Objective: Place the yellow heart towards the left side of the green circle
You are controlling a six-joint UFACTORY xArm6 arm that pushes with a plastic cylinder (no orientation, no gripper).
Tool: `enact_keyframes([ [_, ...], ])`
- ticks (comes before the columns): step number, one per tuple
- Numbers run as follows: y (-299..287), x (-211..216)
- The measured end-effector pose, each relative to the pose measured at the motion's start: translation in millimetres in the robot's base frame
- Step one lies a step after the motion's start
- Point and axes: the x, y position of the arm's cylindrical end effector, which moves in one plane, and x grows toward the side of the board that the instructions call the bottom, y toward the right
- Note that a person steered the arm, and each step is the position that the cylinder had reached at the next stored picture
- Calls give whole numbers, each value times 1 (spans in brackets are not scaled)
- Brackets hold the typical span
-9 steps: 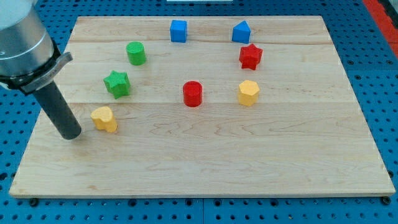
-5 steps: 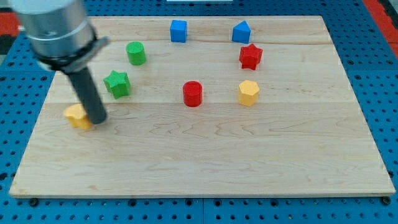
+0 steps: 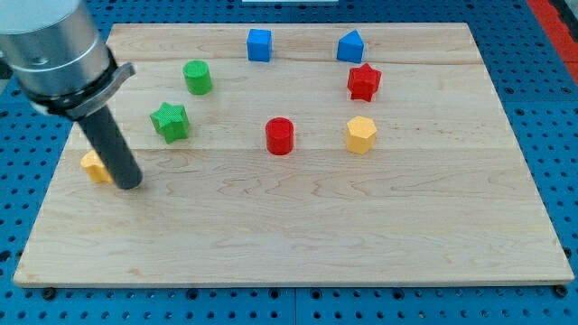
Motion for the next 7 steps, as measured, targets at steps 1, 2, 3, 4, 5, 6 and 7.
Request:
enact_keyframes([
  [1, 3, -1],
  [2, -16, 24],
  [3, -63, 24],
  [4, -56, 17],
  [5, -41, 6],
  [6, -57, -27],
  [7, -66, -49],
])
